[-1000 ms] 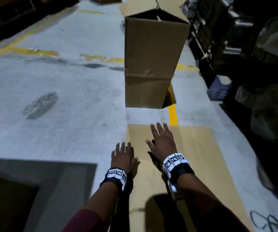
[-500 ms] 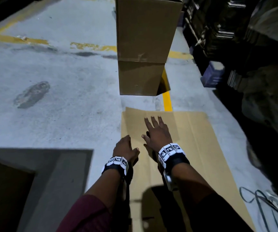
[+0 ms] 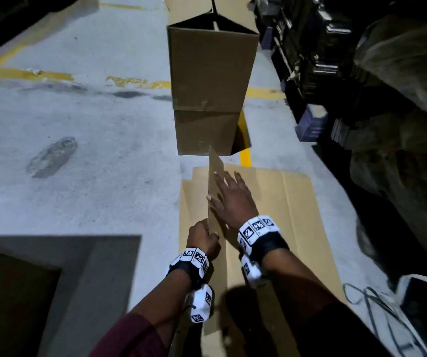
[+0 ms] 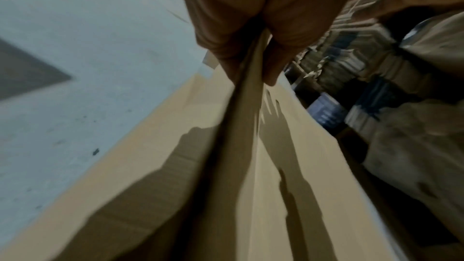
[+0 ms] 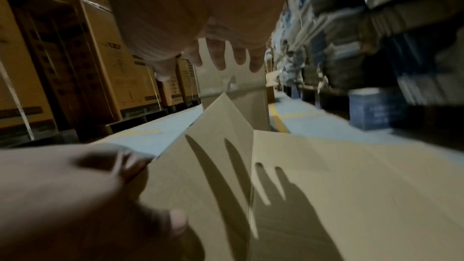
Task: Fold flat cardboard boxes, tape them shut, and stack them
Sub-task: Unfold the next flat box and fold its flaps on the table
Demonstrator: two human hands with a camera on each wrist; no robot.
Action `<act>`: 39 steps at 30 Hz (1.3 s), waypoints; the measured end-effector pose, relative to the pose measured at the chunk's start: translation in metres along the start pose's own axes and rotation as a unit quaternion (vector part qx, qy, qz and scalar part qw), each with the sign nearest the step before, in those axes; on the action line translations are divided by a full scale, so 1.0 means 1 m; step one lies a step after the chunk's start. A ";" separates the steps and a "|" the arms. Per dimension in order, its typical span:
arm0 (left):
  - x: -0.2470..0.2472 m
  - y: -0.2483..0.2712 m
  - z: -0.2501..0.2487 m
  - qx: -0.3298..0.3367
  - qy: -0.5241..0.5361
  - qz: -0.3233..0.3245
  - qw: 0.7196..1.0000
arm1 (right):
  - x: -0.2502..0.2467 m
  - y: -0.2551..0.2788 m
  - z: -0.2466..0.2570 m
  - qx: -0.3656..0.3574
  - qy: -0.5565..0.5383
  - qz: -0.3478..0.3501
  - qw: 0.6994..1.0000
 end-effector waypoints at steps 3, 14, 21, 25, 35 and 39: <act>-0.038 0.050 -0.062 0.036 0.019 -0.014 0.999 | -0.103 0.007 0.034 -0.022 0.033 -0.053 0.998; -0.311 0.307 -0.377 0.210 -0.086 0.000 0.974 | -0.575 0.096 0.199 0.040 0.238 -0.048 0.969; -0.475 0.415 -0.522 0.348 -0.227 -0.002 0.910 | -0.806 0.182 0.264 0.092 0.331 -0.080 0.936; -0.533 0.442 -0.539 0.363 -0.363 -0.017 0.858 | -0.887 0.211 0.278 0.103 0.307 -0.105 0.940; -0.529 0.466 -0.475 0.280 -0.117 -0.129 0.944 | -0.859 0.302 0.386 -0.094 0.281 -0.050 0.954; -0.579 0.456 -0.401 0.096 -0.110 -0.156 0.977 | -0.795 0.304 0.491 -0.238 0.286 -0.051 0.927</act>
Point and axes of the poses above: each hand's wrist, its own y-axis away from the middle knuckle, its own x-axis out of the palm, z = x × y, the point moved 9 cm from there along -y, towards the middle knuckle, and after that the axes turned 7 degrees about -y, right-handed, at the moved point
